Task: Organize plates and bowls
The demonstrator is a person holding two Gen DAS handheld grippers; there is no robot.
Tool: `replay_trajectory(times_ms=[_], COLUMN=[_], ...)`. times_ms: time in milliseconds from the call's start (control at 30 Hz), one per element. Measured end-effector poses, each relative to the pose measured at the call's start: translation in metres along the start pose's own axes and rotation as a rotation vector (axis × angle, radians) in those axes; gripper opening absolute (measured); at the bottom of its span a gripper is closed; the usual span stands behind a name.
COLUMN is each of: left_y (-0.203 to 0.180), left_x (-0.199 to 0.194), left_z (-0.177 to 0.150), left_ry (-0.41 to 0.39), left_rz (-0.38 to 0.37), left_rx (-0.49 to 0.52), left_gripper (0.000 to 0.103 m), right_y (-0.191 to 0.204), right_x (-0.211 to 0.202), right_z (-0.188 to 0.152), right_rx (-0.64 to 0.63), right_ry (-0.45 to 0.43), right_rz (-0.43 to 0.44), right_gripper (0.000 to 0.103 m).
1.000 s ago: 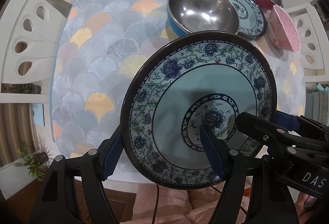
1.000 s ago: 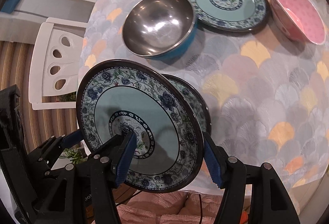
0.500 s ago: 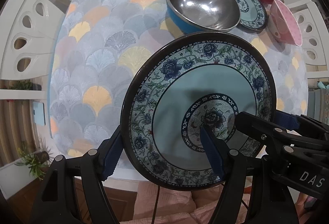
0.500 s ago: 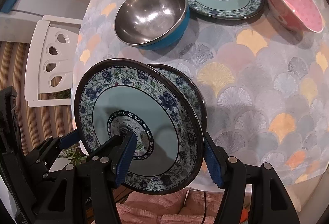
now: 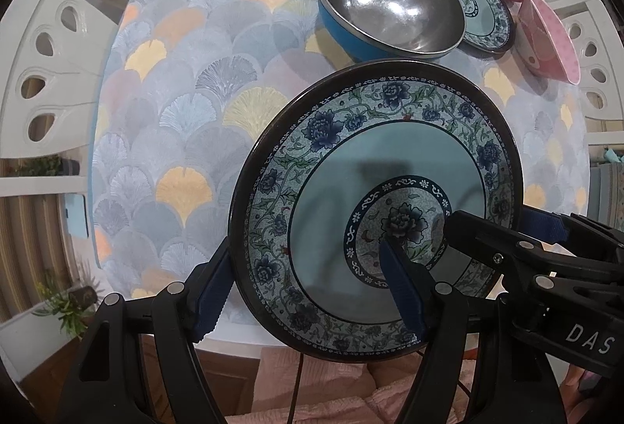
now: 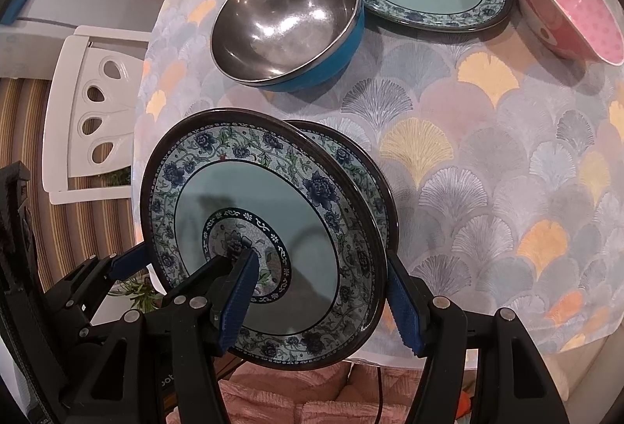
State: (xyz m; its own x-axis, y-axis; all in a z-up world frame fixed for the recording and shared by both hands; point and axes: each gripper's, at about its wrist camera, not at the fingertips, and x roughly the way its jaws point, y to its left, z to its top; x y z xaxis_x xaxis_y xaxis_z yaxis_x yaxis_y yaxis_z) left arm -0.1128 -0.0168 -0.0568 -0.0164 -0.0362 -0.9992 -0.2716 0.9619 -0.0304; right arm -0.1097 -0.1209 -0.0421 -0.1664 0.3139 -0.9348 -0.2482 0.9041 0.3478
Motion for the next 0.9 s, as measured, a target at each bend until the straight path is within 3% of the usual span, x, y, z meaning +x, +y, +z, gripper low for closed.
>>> replay_trajectory(times_ms=[900], left_y=[-0.001], left_x=[0.003], left_z=[0.004], left_ry=[0.033], left_rz=[0.003], left_rx=[-0.003], left_gripper=[0.070], right_y=[-0.009], right_x=[0.012], right_z=[0.004], right_rx=[0.017], right_ry=[0.037], right_rz=[0.010], right_gripper=[0.065])
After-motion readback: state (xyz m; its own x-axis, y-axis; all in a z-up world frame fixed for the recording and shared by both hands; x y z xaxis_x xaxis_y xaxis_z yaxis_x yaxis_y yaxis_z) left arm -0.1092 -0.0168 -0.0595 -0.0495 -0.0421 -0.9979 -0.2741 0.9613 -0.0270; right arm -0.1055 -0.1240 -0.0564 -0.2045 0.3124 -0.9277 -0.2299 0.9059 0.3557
